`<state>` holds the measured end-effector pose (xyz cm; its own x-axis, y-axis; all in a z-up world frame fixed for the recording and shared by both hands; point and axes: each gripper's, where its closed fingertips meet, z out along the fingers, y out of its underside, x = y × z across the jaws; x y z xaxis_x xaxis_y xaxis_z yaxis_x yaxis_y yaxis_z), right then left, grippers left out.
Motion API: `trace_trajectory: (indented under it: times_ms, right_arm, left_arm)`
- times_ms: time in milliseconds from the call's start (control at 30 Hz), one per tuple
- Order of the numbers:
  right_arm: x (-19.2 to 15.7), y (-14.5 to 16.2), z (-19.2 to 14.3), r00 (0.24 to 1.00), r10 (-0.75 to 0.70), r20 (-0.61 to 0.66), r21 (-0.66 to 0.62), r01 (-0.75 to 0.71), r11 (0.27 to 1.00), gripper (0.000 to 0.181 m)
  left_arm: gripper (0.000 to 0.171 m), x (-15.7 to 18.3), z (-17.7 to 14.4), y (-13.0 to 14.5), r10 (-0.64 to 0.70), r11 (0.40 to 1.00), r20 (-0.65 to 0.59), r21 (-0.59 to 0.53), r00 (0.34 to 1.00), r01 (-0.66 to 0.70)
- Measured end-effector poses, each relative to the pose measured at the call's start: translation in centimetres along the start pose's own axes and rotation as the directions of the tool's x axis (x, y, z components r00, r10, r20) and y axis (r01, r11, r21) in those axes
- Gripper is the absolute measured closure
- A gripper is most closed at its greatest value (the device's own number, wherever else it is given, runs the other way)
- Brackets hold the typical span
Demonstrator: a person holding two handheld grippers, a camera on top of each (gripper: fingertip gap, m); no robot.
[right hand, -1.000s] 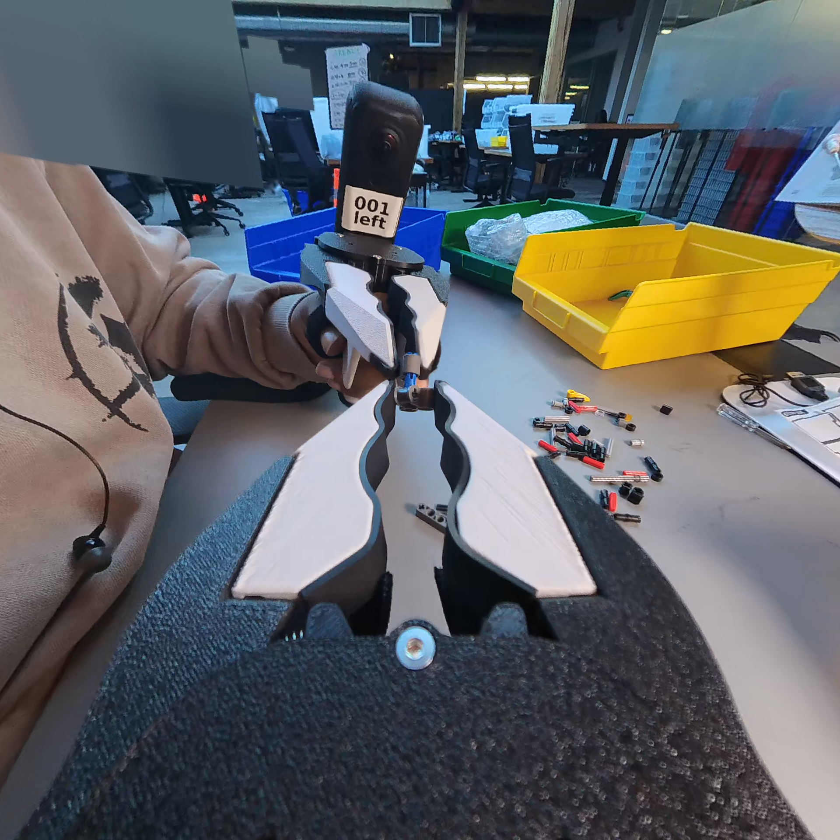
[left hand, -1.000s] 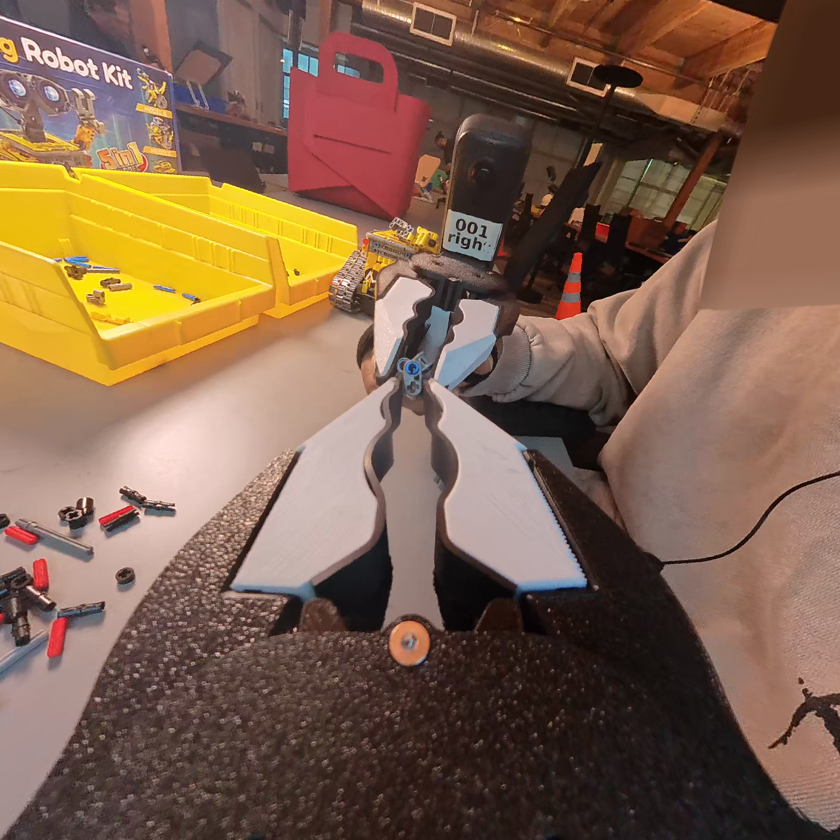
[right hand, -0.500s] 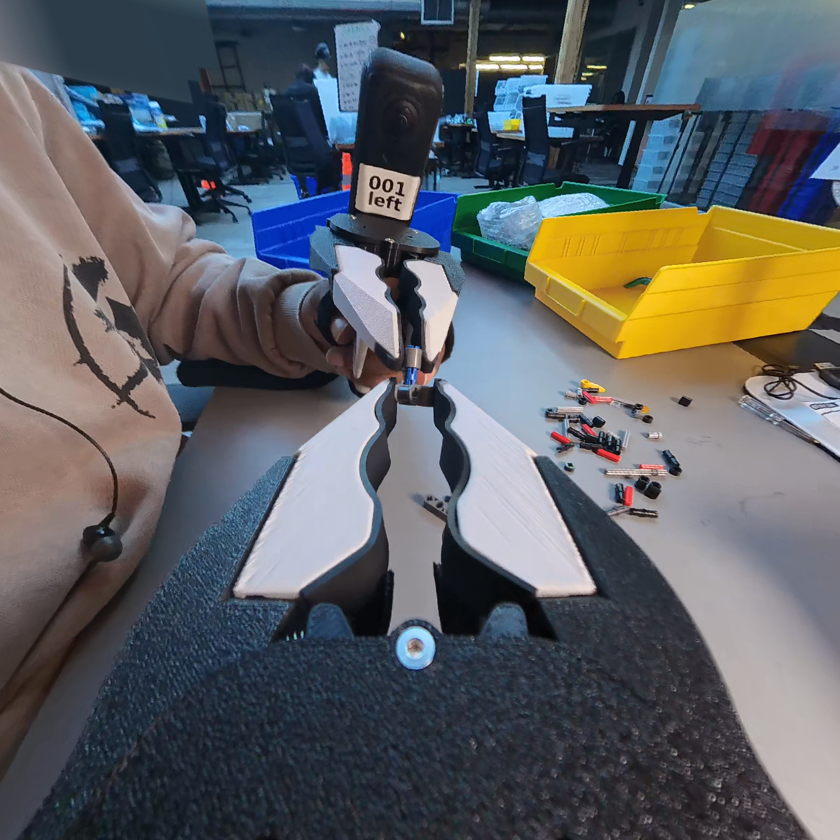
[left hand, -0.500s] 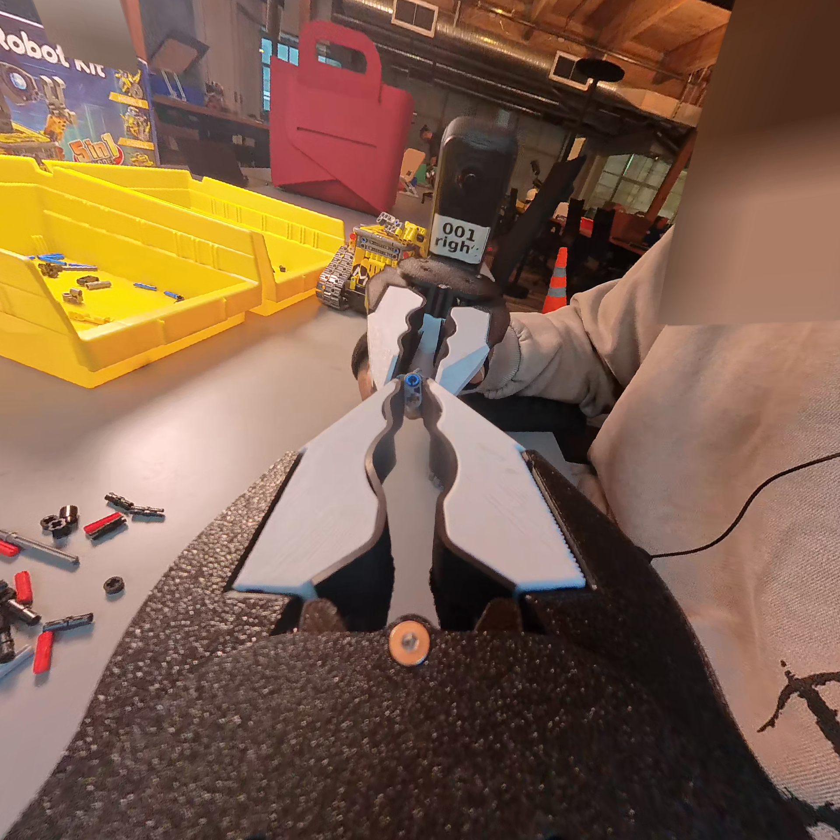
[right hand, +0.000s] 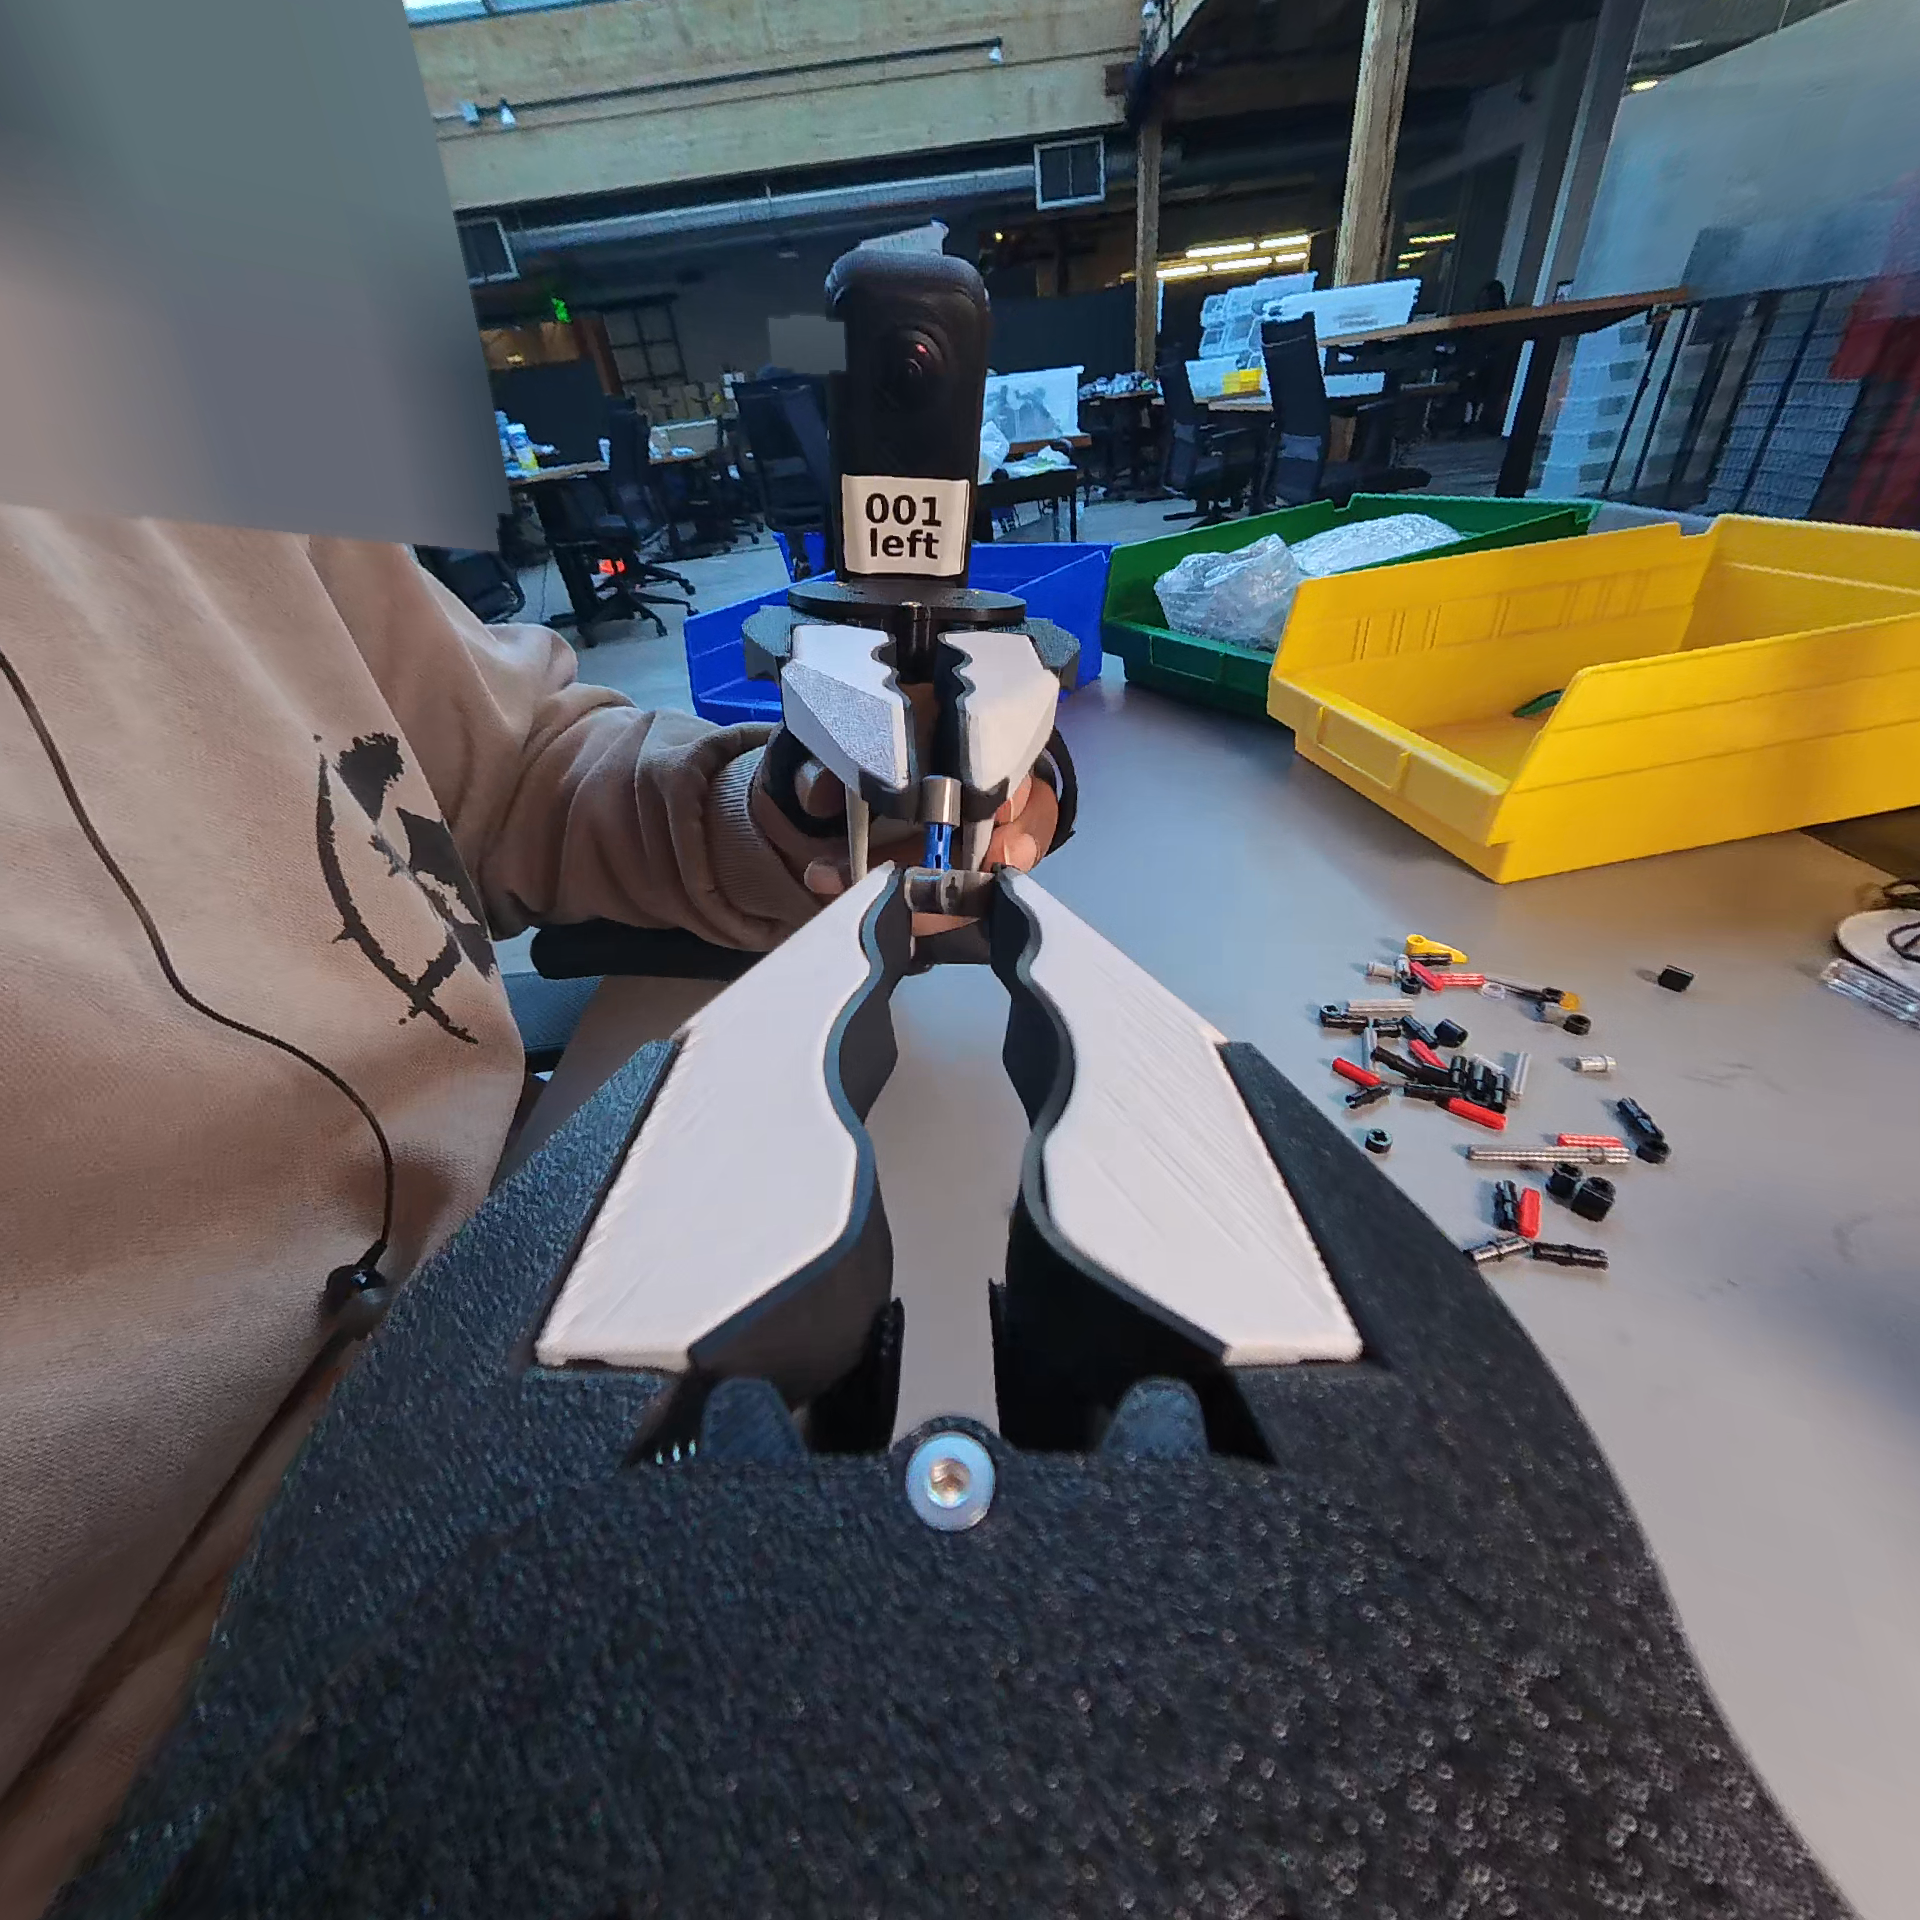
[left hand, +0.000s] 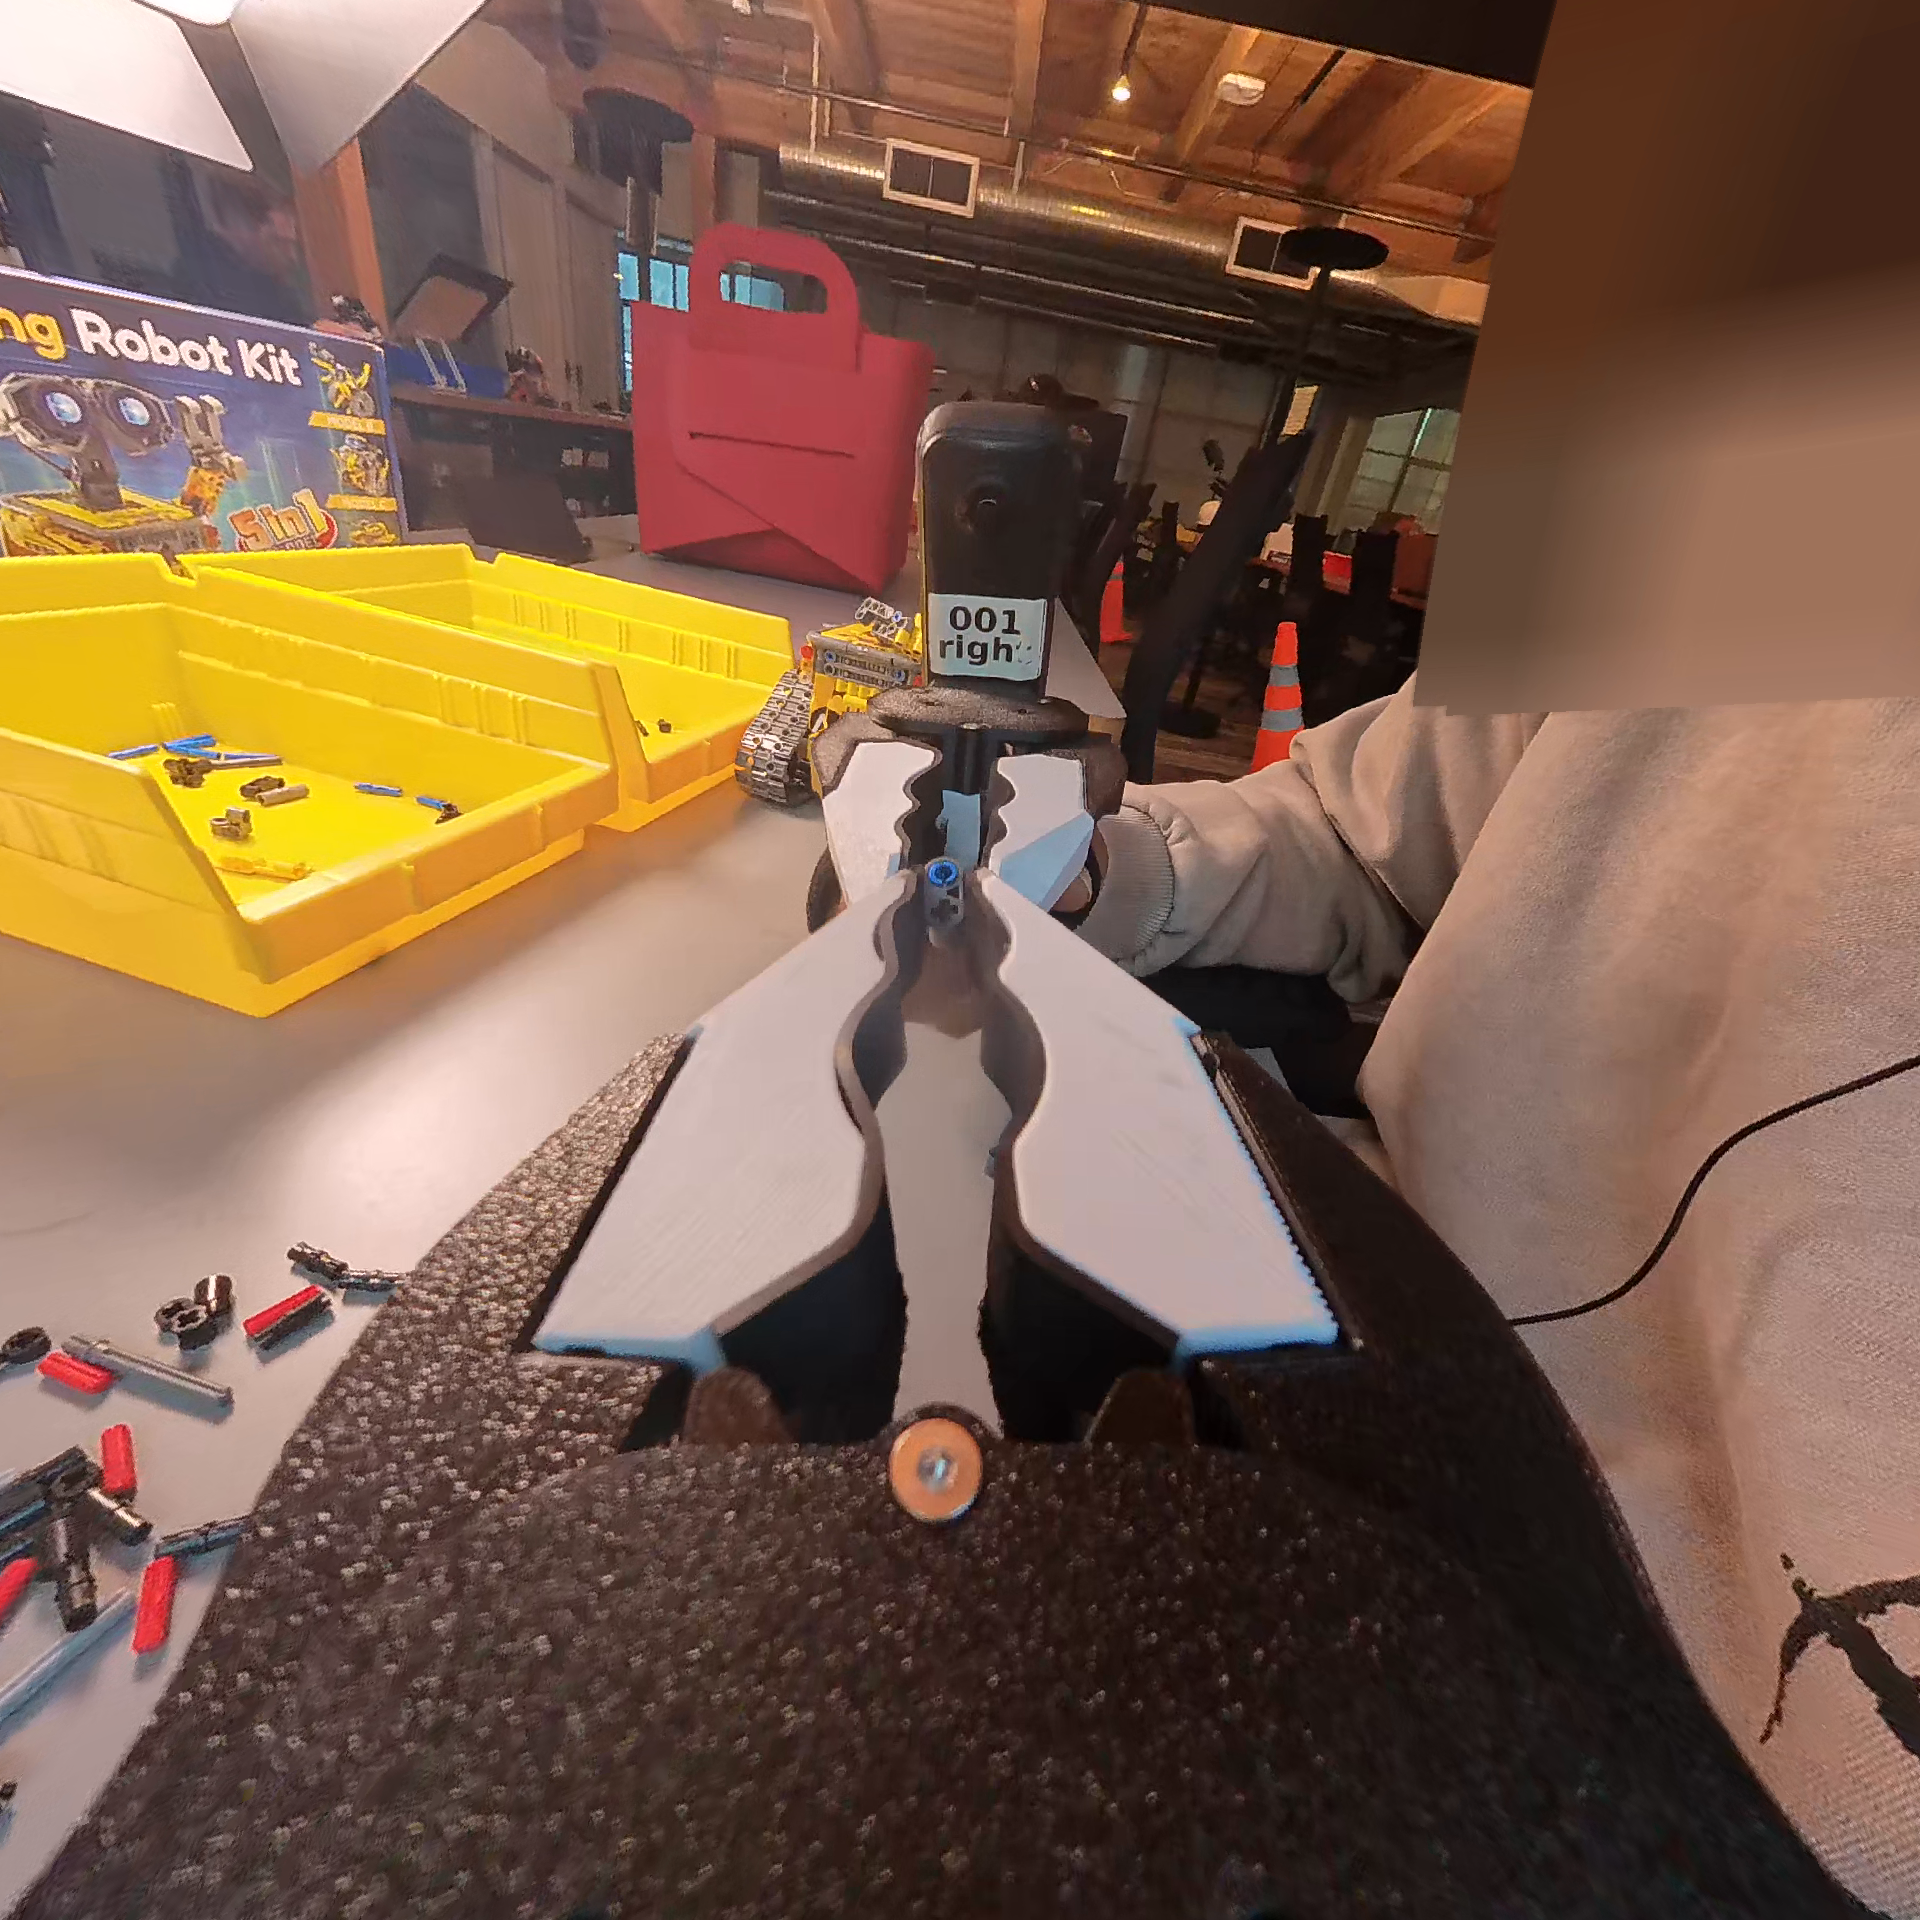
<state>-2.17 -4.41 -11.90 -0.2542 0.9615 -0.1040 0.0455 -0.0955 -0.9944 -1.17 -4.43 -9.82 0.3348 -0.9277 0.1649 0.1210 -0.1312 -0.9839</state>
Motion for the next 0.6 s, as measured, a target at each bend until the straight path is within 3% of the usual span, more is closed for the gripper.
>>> trace_trajectory:
  times_ms: [33, 67, 100, 133, 167, 233, 300, 333, 467, 533, 600]
  right_arm:
    - [0.2, 0.4, -0.1, 1.0, 0.0, -0.005, -0.02, -0.001, 1.0, 0.169]
    - [1.7, 2.5, -1.0, 0.997, -0.026, -0.07, -0.111, 0.018, 0.994, 0.168]
    - [2.8, 3.4, -2.3, 0.993, 0.041, -0.106, -0.097, -0.052, 0.994, 0.168]
    - [3.1, 2.4, -3.0, 0.987, 0.128, -0.093, -0.014, -0.13, 0.991, 0.169]
    - [3.2, 1.3, -2.8, 0.99, 0.096, -0.1, 0.01, -0.095, 0.995, 0.168]
    - [3.1, 0.6, -1.1, 0.995, 0.02, -0.102, -0.017, -0.022, 1.0, 0.168]
    - [3.4, 1.6, 0.0, 0.994, -0.016, -0.108, -0.082, 0.007, 0.997, 0.167]
    - [3.8, 2.5, 0.0, 0.991, -0.042, -0.126, -0.12, 0.026, 0.992, 0.167]
    - [4.2, 4.5, -1.1, 0.983, -0.06, -0.172, -0.183, 0.028, 0.983, 0.167]
    - [4.3, 5.1, -1.4, 0.973, -0.118, -0.196, -0.23, 0.071, 0.971, 0.167]
    - [4.3, 5.6, -1.3, 0.961, -0.186, -0.204, -0.281, 0.124, 0.951, 0.167]
  left_arm:
    - [0.164, -0.5, -1.3, -2.4, -0.026, 0.992, 0.013, 0.127, 1.0, 0.025]
    - [0.165, -1.7, -4.6, -6.7, -0.095, 0.944, 0.017, 0.32, 0.995, 0.085]
    - [0.167, -2.8, -8.0, -9.6, -0.088, 0.905, 0.06, 0.421, 0.994, 0.055]
    - [0.165, -3.4, -9.2, -9.6, -0.02, 0.927, 0.152, 0.374, 0.988, -0.039]
    - [0.165, -4.0, -8.4, -7.4, 0.02, 0.969, 0.205, 0.237, 0.979, -0.069]
    - [0.165, -6.3, -5.8, -0.3, 0.041, 0.994, 0.276, -0.105, 0.96, -0.012]
    - [0.164, -7.9, -4.9, 6.4, 0.147, 0.897, 0.307, -0.441, 0.94, 0.003]
    - [0.164, -7.9, -4.6, 8.3, 0.181, 0.854, 0.289, -0.52, 0.94, -0.005]
    - [0.164, -7.1, -4.2, 12.6, 0.161, 0.75, 0.227, -0.66, 0.961, 0.03]
    - [0.158, -6.7, -3.8, 12.5, 0.144, 0.763, 0.205, -0.646, 0.968, 0.023]
    - [0.151, -6.0, -3.5, 11.2, 0.095, 0.814, 0.184, -0.58, 0.978, 0.03]
